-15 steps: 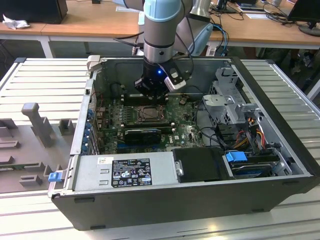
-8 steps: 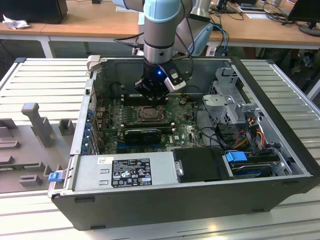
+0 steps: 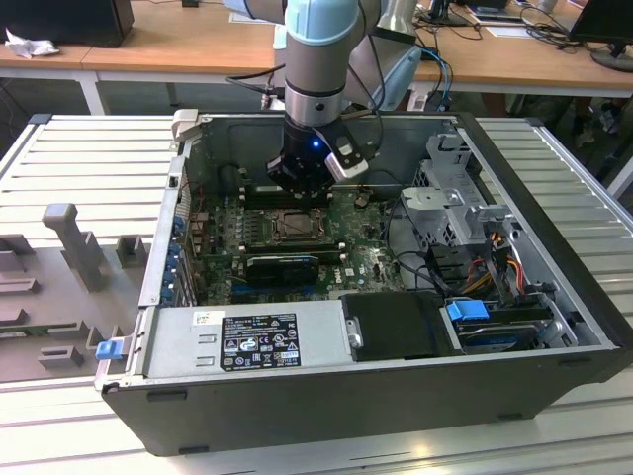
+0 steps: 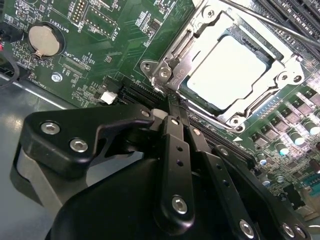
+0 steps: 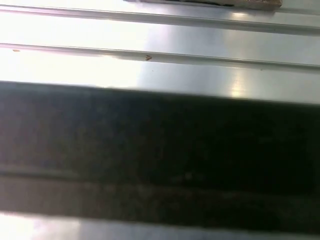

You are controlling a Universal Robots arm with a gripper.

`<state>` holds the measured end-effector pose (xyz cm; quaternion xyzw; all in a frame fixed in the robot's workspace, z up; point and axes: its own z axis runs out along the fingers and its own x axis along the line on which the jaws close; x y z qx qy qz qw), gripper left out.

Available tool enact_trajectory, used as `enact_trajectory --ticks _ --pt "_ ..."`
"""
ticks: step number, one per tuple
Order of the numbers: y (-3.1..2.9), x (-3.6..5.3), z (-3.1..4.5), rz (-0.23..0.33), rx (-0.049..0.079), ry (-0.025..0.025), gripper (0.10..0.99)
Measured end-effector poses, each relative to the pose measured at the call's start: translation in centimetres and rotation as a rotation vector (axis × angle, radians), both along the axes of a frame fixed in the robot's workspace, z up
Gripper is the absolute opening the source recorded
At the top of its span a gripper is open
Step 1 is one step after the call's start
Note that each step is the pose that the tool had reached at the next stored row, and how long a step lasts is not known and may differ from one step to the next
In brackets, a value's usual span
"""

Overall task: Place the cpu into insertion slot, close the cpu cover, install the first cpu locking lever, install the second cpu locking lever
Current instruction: 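Install the first cpu locking lever, then install the second cpu locking lever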

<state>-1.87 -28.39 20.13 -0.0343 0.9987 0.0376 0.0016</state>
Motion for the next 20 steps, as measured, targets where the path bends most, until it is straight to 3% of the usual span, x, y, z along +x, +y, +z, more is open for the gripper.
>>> enact_trajectory --ticks 3,6,7,20 --pt "0.01 0.02 0.10 0.000 0.002 -0.0004 0.106" --pt "0.01 0.02 1.63 0.000 0.001 -0.0001 0.106" --pt "0.00 0.02 1.78 0.000 0.001 -0.0002 0.106" --pt "-0.33 0.02 1.78 0.000 0.001 -0.0002 0.106"
